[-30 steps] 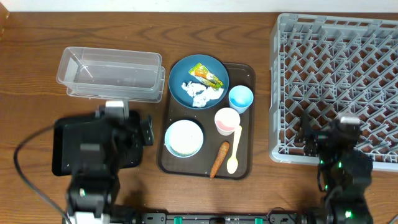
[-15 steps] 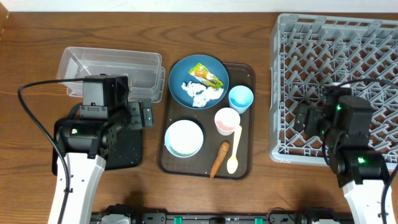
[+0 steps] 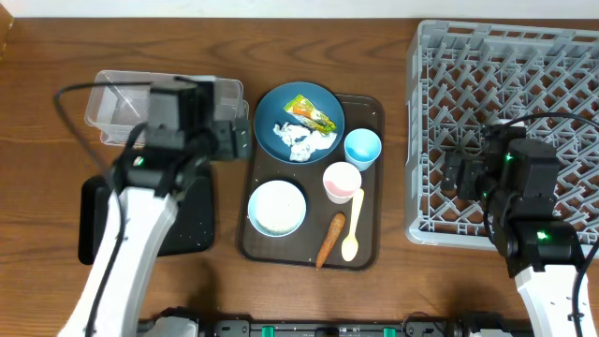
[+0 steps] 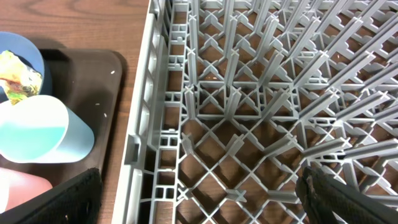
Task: Sort waste into correct bins and load items into the dishwasher rack
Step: 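Reach the left gripper to the blue plate and grasp the white tissue, then lift the tissue with the left gripper and drop it into the clear bin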
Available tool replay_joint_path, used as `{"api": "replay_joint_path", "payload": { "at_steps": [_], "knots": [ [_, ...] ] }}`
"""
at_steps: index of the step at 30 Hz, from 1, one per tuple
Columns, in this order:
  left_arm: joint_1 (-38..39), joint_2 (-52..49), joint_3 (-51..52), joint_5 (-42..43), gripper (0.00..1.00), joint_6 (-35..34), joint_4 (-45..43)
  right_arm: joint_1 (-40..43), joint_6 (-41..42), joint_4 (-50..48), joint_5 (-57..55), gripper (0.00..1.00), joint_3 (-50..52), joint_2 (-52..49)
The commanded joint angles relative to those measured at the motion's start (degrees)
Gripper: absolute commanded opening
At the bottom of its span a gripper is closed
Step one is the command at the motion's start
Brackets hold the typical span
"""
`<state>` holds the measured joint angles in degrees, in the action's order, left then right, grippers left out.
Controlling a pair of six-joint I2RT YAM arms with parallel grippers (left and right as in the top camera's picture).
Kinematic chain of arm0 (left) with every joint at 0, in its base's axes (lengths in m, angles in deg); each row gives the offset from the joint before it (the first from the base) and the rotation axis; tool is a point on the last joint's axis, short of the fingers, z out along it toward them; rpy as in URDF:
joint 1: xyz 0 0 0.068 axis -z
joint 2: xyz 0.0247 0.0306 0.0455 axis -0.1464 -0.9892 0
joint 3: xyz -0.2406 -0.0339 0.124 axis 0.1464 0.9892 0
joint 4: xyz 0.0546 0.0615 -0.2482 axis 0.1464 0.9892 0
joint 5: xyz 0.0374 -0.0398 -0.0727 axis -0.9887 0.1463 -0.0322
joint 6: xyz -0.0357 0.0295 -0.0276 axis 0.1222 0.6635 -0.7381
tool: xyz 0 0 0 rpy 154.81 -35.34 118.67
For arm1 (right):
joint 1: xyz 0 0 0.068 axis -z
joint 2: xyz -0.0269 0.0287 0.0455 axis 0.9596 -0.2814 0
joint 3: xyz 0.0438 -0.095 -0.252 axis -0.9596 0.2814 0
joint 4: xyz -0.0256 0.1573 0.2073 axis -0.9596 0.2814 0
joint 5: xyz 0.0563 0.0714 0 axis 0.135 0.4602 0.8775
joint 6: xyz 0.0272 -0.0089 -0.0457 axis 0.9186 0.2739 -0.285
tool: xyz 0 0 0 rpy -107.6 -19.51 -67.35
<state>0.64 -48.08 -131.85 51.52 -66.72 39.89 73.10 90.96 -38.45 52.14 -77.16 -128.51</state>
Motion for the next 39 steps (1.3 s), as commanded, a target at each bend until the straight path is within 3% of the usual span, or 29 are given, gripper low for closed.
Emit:
{"api": "replay_joint_path", "payload": {
  "at_steps": [1, 13, 23, 29, 39],
  "knots": [
    [2.4, -5.2, -2.9, 0.7, 0.96, -0.7, -2.3, -0.2, 0.0, -0.2, 0.4, 0.99, -1.2, 0.1],
    [10.3, -22.4, -3.2, 0.7, 0.95, 1.0, -13.8, -0.2, -0.1, 0.2, 0.4, 0.99, -1.2, 0.1],
    [12.2, -29.8, -3.2, 0.0, 0.9, 1.0, -16.1, -0.2, -0.1, 1.0, 0.4, 0.99, -1.2, 0.1],
    [12.2, -31.9, -3.2, -1.7, 0.78, 1.0, -16.6, -0.2, -0.1, 1.0, 0.4, 0.99, -1.2, 0.1],
    [12.2, -33.0, -3.2, -4.0, 0.4, 1.0, -17.8, -0.2, -0.1, 1.5, 0.4, 0.98, -1.2, 0.1]
  ]
}}
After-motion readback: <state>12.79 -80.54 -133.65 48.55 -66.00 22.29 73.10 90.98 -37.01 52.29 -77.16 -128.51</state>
